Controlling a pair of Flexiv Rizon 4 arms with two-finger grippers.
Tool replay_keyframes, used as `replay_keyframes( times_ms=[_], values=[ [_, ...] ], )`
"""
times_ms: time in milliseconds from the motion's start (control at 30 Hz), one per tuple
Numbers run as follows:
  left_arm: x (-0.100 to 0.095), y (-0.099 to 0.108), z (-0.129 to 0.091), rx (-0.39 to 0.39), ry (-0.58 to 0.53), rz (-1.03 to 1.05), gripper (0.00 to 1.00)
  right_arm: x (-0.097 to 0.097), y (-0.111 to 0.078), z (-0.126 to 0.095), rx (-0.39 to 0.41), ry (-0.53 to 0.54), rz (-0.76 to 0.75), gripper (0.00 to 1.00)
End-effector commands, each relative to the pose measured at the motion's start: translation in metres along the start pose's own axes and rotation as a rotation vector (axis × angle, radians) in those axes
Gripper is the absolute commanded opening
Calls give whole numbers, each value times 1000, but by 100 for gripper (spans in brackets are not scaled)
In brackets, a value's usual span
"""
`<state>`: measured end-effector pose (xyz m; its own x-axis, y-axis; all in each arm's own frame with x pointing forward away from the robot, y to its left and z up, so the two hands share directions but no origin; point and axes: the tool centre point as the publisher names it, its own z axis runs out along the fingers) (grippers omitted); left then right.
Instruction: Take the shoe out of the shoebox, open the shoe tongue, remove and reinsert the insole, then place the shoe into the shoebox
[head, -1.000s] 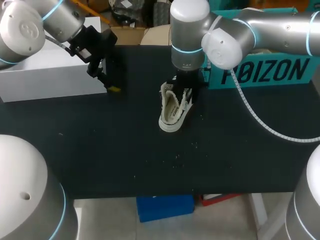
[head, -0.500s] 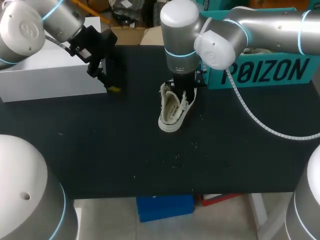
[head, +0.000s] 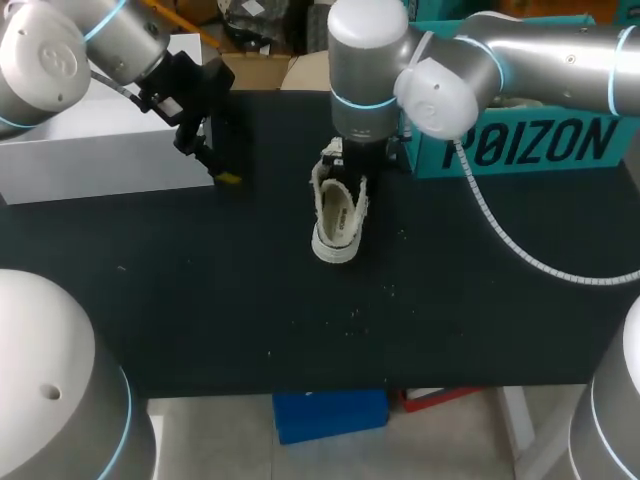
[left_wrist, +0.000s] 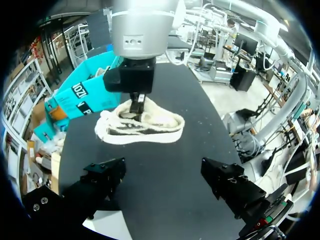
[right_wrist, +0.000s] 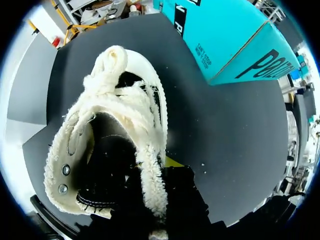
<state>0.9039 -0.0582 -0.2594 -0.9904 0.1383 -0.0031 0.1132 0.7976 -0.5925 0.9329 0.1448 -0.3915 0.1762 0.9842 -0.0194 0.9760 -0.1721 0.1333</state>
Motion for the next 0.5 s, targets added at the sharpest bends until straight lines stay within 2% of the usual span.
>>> replay_keyframes(
  times_ms=[33, 167, 233, 333, 500],
  values=[
    [0, 0, 0, -3, -1, 0, 100, -34, -6, -58, -7, 65, -106, 0],
    [0, 0, 0, -3, -1, 0, 100, -49, -3, -106, -23, 83, -324, 0],
    [0, 0, 0, -3, -1, 0, 100, -60, 1, -137, -41, 107, -508, 0],
    [0, 0, 0, -3, -1, 0, 100, -72, 8, -175, -5, 93, -858, 0],
    [0, 0, 0, -3, -1, 0, 100, -94, 25, -234, 67, 82, -1345, 0]
  ],
)
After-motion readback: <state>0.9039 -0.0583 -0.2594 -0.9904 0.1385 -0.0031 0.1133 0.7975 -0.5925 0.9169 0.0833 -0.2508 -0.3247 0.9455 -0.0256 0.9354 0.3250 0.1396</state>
